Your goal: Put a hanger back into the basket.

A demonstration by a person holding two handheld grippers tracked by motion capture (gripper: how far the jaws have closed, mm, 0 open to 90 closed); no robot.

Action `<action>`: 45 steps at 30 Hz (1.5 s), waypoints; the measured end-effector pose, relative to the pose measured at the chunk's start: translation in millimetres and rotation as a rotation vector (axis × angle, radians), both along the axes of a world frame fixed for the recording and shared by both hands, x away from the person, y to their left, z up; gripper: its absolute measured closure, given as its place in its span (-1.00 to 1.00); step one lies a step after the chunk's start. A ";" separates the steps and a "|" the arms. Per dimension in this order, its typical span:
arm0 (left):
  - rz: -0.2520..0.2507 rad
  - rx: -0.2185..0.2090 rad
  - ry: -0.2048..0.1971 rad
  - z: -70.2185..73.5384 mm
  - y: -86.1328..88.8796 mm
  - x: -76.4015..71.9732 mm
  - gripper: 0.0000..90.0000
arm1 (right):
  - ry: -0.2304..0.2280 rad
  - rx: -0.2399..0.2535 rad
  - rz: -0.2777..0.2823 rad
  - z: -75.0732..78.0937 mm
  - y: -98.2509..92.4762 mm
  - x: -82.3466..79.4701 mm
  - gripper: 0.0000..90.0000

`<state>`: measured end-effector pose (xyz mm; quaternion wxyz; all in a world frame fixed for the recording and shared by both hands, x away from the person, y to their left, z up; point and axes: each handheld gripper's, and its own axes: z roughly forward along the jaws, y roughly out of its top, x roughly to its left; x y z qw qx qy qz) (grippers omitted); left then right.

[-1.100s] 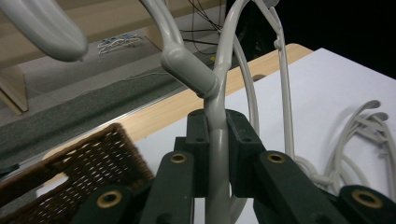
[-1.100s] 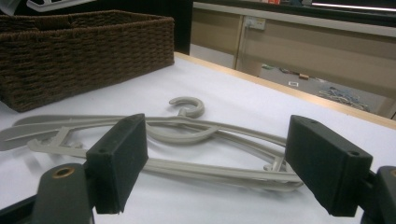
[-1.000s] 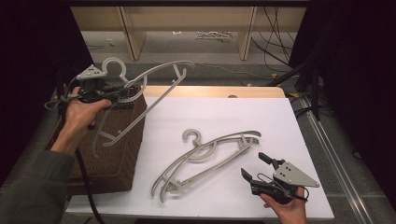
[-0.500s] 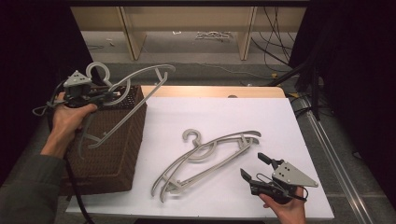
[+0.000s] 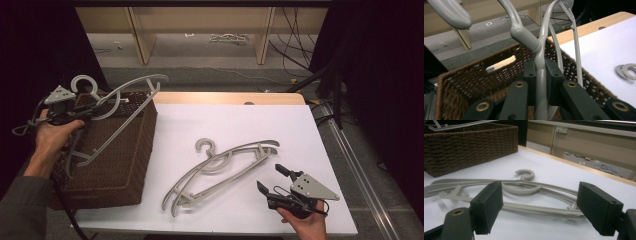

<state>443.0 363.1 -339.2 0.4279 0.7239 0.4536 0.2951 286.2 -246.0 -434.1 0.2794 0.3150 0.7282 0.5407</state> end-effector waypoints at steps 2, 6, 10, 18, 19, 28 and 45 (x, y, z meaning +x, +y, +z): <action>0.014 -0.003 0.002 -2.8 7.2 -1.9 0.79 | 0.014 0.003 -0.011 -0.9 1.0 -0.9 -0.51; 0.027 0.000 0.005 -8.8 19.1 -5.2 0.79 | 0.025 0.003 -0.010 -0.5 1.4 -1.3 -0.51; 0.044 0.007 0.016 -16.2 29.4 -9.5 0.79 | 0.025 0.001 -0.012 -1.1 1.2 -1.1 -0.51; 0.079 0.003 0.047 -29.7 47.0 -16.1 0.79 | 0.031 -0.003 -0.004 -1.2 1.8 -0.6 -0.50; 0.078 0.004 0.051 -31.4 48.6 -16.9 0.79 | 0.031 -0.006 -0.003 -1.5 1.8 -0.5 -0.50; 0.092 0.030 0.103 -46.9 55.0 -19.7 0.79 | 0.032 -0.006 -0.008 -2.2 2.6 -0.5 -0.50; 0.099 0.207 0.286 -82.3 43.0 -4.3 0.76 | 0.040 -0.014 0.003 -2.5 3.4 -1.0 -0.50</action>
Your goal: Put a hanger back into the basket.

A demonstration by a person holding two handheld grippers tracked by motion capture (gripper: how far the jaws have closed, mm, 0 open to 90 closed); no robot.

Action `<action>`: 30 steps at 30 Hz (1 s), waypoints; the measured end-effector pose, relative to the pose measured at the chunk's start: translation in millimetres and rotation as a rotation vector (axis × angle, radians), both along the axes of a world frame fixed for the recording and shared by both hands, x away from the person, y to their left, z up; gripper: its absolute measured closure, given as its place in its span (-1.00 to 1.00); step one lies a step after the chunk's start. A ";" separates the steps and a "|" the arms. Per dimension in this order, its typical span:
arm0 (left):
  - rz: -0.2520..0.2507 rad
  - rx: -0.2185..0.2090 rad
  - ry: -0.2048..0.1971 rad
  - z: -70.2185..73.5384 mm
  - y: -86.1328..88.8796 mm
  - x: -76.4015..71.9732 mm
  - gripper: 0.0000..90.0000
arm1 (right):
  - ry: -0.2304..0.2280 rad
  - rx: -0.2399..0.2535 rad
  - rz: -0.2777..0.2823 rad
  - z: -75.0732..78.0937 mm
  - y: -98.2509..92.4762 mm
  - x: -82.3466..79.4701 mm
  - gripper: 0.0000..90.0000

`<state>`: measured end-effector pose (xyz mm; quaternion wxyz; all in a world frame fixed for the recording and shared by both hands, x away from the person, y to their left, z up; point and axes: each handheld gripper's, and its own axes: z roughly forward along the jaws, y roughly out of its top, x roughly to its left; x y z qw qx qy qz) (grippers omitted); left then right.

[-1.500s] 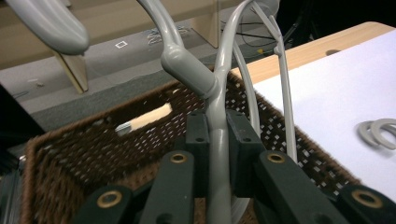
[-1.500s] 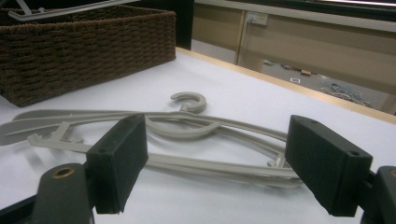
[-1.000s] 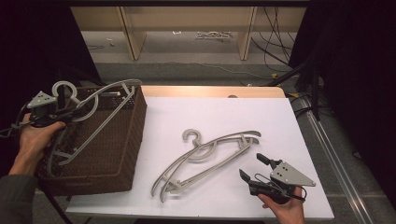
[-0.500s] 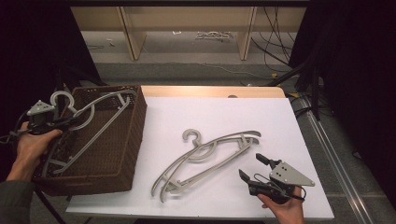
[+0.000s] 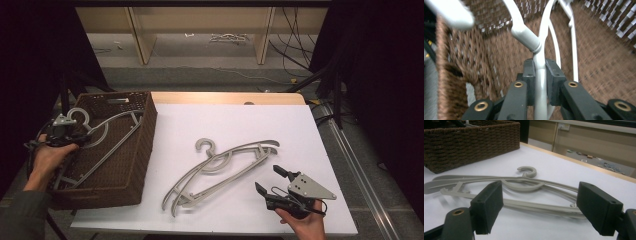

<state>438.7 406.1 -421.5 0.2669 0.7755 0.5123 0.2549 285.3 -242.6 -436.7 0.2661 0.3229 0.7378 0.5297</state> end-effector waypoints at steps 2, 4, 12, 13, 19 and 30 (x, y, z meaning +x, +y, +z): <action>0.025 0.013 0.004 -3.4 1.4 0.2 0.74 | -0.002 0.002 0.001 0.1 0.3 0.1 -0.50; 0.042 -0.018 0.007 -4.6 5.6 0.3 0.73 | 0.002 0.001 0.001 -0.5 0.1 0.2 -0.50; 0.089 -0.055 -0.035 8.9 9.7 -7.4 0.42 | -0.003 0.004 -0.001 -0.4 0.6 0.0 -0.50; 0.087 -0.068 -0.045 12.1 8.2 -9.1 0.37 | -0.004 0.003 -0.001 -0.3 0.8 0.1 -0.50; 0.077 -0.078 -0.050 31.9 -7.8 -20.6 -0.14 | -0.027 -0.012 0.000 0.4 -0.4 0.9 -0.50; -0.009 -0.218 -0.195 59.3 -66.0 -52.6 -0.35 | 0.000 0.001 -0.003 0.2 -0.2 -0.3 -0.51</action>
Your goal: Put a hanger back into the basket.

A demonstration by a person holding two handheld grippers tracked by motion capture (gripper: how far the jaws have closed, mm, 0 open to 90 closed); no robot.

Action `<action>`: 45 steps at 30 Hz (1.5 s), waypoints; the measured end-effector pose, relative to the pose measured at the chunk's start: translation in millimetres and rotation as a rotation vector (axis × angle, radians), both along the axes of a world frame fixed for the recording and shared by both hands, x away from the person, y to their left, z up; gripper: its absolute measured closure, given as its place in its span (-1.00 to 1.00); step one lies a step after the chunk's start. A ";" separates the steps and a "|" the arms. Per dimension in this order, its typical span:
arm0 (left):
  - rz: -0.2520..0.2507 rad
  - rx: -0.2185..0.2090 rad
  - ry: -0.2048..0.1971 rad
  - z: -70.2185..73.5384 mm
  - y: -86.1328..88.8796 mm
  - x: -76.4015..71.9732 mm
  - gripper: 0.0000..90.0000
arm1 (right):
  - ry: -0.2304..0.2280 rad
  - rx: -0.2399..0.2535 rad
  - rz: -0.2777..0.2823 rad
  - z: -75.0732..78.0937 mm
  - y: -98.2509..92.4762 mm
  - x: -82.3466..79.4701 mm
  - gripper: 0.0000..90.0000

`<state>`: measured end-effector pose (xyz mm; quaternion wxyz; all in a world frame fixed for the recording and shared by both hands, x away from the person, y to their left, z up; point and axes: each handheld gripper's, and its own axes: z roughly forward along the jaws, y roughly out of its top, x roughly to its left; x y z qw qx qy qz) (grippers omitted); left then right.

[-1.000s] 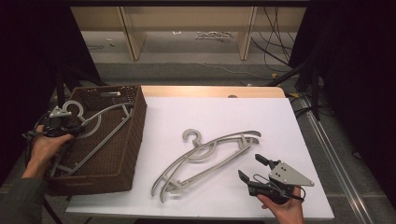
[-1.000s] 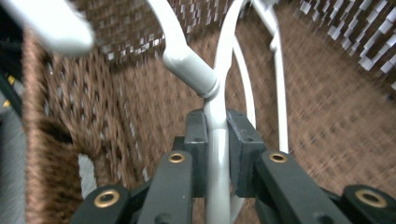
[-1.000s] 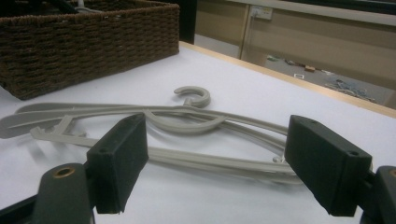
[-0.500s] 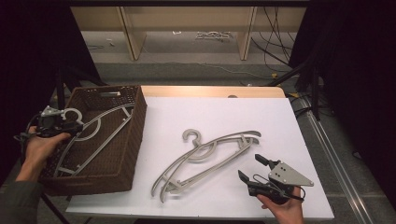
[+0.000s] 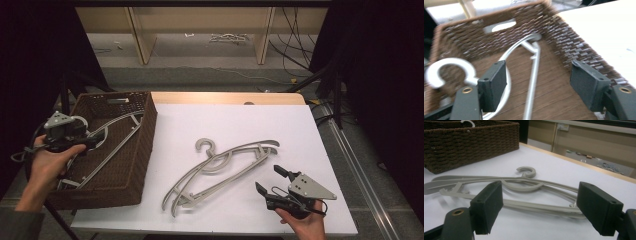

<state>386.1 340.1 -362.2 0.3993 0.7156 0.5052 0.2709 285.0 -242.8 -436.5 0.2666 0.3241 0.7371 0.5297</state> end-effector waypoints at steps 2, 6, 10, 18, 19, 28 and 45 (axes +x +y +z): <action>-0.044 -0.011 -0.026 2.3 -17.3 -5.8 -0.35 | -0.005 -0.001 -0.001 -1.0 0.5 0.6 -0.51; -0.152 -0.008 -0.074 13.6 -56.6 -19.9 -0.37 | -0.005 0.001 0.000 -0.5 0.7 0.8 -0.51; -0.235 0.007 -0.117 26.9 -92.1 -30.1 -0.40 | -0.024 -0.005 -0.002 -0.6 -0.4 1.6 -0.51; -0.320 -0.067 -0.101 11.3 -142.4 -33.2 -0.50 | -0.025 -0.008 0.005 1.1 -0.6 0.5 -0.51; -0.333 -0.069 -0.095 7.6 -148.2 -33.1 -0.50 | -0.030 -0.008 0.006 0.7 -0.5 1.2 -0.51; -0.406 -0.048 -0.056 -16.9 -187.4 -39.0 -0.50 | -0.025 0.000 0.012 1.3 -1.2 1.2 -0.51; -0.464 -0.048 -0.050 -39.1 -224.4 -43.5 -0.53 | -0.023 -0.006 0.012 0.2 -3.4 1.9 -0.51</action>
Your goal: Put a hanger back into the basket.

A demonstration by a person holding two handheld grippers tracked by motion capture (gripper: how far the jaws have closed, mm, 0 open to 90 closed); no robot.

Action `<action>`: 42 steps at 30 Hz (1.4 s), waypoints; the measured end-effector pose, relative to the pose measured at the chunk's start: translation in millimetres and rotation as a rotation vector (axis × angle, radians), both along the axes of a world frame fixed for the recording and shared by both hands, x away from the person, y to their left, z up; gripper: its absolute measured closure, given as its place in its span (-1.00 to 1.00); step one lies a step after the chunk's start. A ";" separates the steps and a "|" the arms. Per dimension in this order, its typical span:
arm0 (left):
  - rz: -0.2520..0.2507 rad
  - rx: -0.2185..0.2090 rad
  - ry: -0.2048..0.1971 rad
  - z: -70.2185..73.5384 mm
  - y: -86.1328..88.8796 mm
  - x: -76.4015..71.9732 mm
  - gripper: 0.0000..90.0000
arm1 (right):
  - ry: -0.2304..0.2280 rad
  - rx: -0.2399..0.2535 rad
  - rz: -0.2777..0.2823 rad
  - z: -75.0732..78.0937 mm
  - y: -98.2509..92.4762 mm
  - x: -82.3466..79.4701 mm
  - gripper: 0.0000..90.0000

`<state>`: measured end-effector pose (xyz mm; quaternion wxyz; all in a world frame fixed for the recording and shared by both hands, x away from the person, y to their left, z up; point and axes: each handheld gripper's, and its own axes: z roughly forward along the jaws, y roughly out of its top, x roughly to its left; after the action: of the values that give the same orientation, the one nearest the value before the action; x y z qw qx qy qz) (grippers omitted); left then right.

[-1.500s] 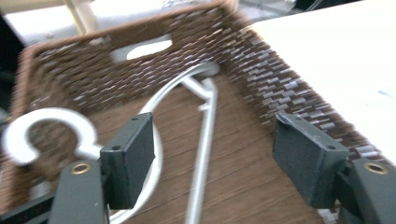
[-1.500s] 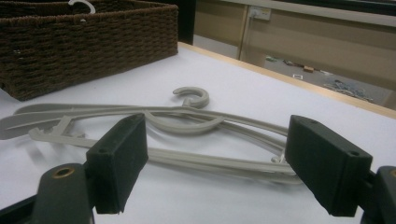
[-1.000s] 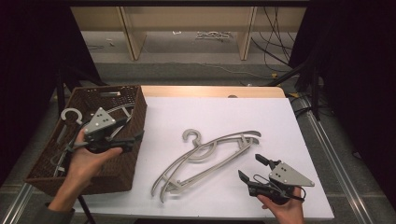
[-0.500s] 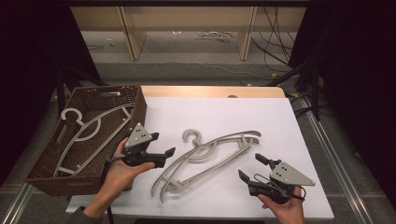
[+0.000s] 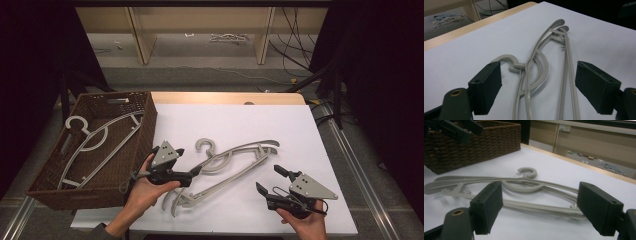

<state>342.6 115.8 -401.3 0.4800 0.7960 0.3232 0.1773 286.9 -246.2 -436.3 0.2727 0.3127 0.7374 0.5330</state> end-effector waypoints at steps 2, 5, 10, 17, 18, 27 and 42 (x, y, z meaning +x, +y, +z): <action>-0.005 0.007 -0.005 -2.0 -3.7 1.8 -0.53 | 0.005 0.001 -0.002 0.4 -0.2 -0.3 -0.51; -0.013 0.016 0.005 -4.8 -10.0 5.3 -0.53 | -0.008 0.003 0.003 0.7 1.3 -1.0 -0.51; -0.021 0.043 0.015 -10.9 -22.4 14.2 -0.53 | -0.005 0.007 0.000 0.7 1.3 -1.6 -0.51; -0.032 0.105 0.023 -22.9 -33.2 28.9 -0.51 | -0.004 -0.005 0.011 0.7 4.3 -0.9 -0.51; -0.027 0.107 0.032 -24.5 -35.1 30.3 -0.51 | 0.000 -0.014 0.009 1.6 3.8 -1.8 -0.51; -0.003 0.162 0.051 -37.7 -44.6 49.8 -0.44 | 0.006 -0.027 0.011 3.2 4.4 -3.8 -0.51; 0.000 0.286 0.116 -60.2 -60.2 78.9 -0.15 | 0.007 0.013 0.030 0.9 7.7 -2.9 -0.51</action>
<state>421.5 55.5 -461.5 0.3424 0.8651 0.3218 0.1752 284.0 -238.5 -435.4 0.2601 0.3051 0.7395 0.5407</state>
